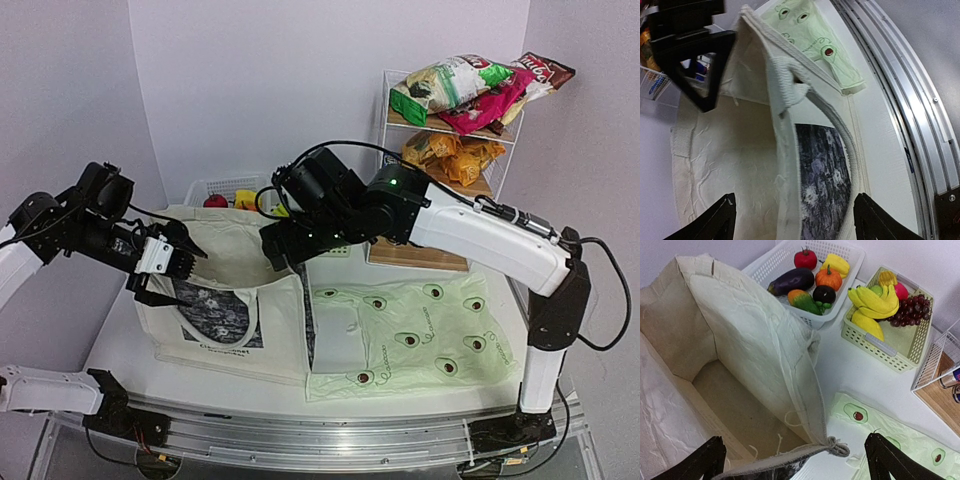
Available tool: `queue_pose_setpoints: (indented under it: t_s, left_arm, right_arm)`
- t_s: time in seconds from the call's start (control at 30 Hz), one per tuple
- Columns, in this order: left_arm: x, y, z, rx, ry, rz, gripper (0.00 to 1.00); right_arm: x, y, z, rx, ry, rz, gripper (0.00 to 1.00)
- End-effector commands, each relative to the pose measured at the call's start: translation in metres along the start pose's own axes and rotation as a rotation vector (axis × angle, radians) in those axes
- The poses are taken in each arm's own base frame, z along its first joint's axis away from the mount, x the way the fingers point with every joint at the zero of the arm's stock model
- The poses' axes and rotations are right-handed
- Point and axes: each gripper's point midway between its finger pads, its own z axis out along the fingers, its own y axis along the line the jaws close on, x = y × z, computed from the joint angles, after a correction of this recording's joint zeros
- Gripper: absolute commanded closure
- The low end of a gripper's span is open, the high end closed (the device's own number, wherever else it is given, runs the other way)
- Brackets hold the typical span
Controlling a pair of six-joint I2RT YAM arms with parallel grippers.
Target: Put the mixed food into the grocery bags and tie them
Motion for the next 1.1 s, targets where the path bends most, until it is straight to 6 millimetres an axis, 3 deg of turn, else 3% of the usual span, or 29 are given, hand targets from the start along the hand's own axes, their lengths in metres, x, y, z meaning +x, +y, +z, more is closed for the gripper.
queue_pose_setpoints:
  t_s: [0.0, 0.1, 0.2, 0.27, 0.37, 0.57, 0.73, 0.8, 0.9, 1.0, 1.07]
  left_arm:
    - [-0.009, 0.051, -0.014, -0.148, 0.029, -0.114, 0.17]
    - [-0.008, 0.111, -0.021, -0.269, 0.035, -0.270, 0.15]
    - [0.019, 0.162, -0.018, -0.288, 0.085, -0.439, 0.12]
    - [0.050, 0.169, -0.004, -0.223, 0.162, -0.499, 0.02]
    - [0.084, 0.169, 0.008, -0.183, 0.242, -0.456, 0.01]
    - [0.100, 0.150, 0.031, -0.020, 0.273, -0.406, 0.01]
    - [0.131, 0.168, 0.053, -0.080, 0.327, -0.410, 0.04]
    - [0.138, 0.167, 0.058, -0.078, 0.339, -0.404, 0.12]
    - [0.139, 0.158, 0.061, -0.057, 0.338, -0.396, 0.34]
    - [0.132, 0.153, 0.055, -0.053, 0.321, -0.397, 0.78]
    - [0.127, 0.153, 0.051, -0.066, 0.312, -0.408, 0.98]
  right_arm:
    - [0.008, 0.010, -0.008, -0.066, 0.058, -0.002, 0.04]
    - [0.008, 0.018, -0.010, -0.114, 0.065, -0.037, 0.04]
    - [0.007, 0.021, -0.011, -0.129, 0.064, -0.068, 0.02]
    - [0.008, 0.021, -0.011, -0.134, 0.068, -0.078, 0.02]
    - [0.011, 0.019, -0.011, -0.126, 0.072, -0.090, 0.02]
    - [0.010, 0.016, -0.014, -0.119, 0.062, -0.118, 0.02]
    - [0.006, 0.020, -0.019, -0.147, 0.054, -0.139, 0.02]
    - [0.001, 0.025, -0.028, -0.187, 0.042, -0.143, 0.02]
    - [-0.010, 0.025, -0.046, -0.218, 0.006, -0.151, 0.02]
    - [-0.028, 0.020, -0.067, -0.240, -0.048, -0.148, 0.02]
    - [-0.044, 0.014, -0.083, -0.268, -0.088, -0.121, 0.02]
